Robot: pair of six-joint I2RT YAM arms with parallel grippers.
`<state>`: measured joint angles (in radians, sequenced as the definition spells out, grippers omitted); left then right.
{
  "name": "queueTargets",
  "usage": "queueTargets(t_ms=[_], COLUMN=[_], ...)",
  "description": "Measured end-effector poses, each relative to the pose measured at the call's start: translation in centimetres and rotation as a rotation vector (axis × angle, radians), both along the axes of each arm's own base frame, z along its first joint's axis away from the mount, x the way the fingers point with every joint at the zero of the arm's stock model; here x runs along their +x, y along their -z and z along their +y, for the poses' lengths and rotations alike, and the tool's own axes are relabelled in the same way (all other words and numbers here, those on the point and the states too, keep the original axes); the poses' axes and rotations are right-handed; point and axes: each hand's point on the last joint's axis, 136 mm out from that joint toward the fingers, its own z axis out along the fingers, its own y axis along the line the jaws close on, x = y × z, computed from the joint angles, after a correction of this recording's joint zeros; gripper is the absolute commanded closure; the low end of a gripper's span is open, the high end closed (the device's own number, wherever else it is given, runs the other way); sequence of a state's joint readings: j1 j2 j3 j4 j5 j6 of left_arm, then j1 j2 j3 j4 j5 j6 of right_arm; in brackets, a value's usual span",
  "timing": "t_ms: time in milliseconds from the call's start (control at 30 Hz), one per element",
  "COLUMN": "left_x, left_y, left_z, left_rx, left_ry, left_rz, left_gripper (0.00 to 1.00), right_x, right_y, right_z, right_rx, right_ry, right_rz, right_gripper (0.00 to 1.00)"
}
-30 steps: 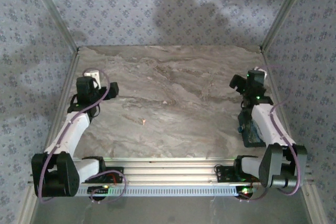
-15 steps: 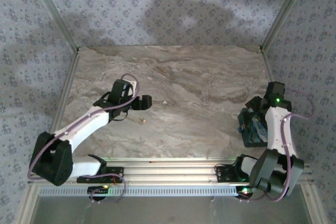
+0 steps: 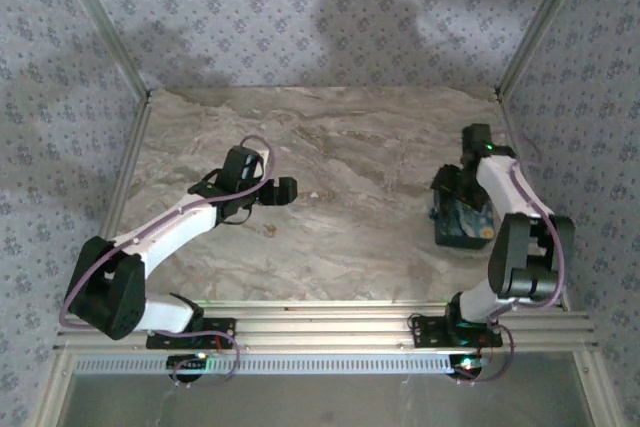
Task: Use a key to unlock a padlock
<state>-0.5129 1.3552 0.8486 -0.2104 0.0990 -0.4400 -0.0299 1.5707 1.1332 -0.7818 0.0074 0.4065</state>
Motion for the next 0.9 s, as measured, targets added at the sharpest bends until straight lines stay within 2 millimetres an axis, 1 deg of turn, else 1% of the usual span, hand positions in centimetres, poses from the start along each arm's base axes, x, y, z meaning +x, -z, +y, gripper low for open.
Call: queueTargets(t_ms=[100, 167, 200, 267, 333, 467, 567, 633, 733, 833, 900], left_x=[0.1, 0.2, 0.2, 0.2, 0.3, 0.2, 0.4, 0.9, 2.1, 3.5, 4.8], left_y=[0.0, 0.0, 0.0, 0.1, 0.1, 0.1, -0.3, -1.0, -2.1, -3.1, -3.9], left_z=[0.2, 0.3, 0.4, 0.5, 0.6, 0.6, 0.4, 0.0, -1.2, -2.8, -4.2], left_rx=[0.010, 0.014, 0.017, 0.021, 0.025, 0.026, 0.025, 0.013, -0.010, -0.039, -0.064], left_ry=[-0.010, -0.016, -0.017, -0.022, -0.025, -0.025, -0.022, -0.016, 0.002, 0.035, 0.065], left_rz=[-0.005, -0.007, -0.009, -0.009, -0.008, -0.008, -0.003, -0.011, -0.021, -0.025, -0.024], left_gripper=[0.05, 0.05, 0.05, 0.05, 0.05, 0.05, 0.04, 0.05, 0.07, 0.10, 0.13], right_x=[2.3, 3.7, 4.0, 4.6, 4.6, 3.2, 1.9, 1.1, 0.4, 0.0, -0.1], right_y=[-0.2, -0.3, -0.3, -0.4, -0.4, -0.5, -0.5, -0.9, -2.4, -5.5, -8.1], right_z=[3.5, 6.4, 7.5, 10.5, 13.0, 17.6, 19.8, 20.5, 20.1, 18.5, 16.7], right_rx=[-0.011, -0.014, -0.016, -0.019, -0.023, -0.031, -0.031, -0.013, 0.009, 0.039, 0.073], right_ry=[-0.142, -0.243, -0.282, -0.381, -0.462, -0.616, -0.697, -0.718, -0.692, -0.611, -0.520], right_rz=[-0.014, -0.025, -0.028, -0.039, -0.046, -0.052, -0.050, -0.046, -0.056, -0.119, -0.186], right_gripper=[0.17, 0.17, 0.17, 0.17, 0.18, 0.18, 0.17, 0.15, 0.14, 0.13, 0.13])
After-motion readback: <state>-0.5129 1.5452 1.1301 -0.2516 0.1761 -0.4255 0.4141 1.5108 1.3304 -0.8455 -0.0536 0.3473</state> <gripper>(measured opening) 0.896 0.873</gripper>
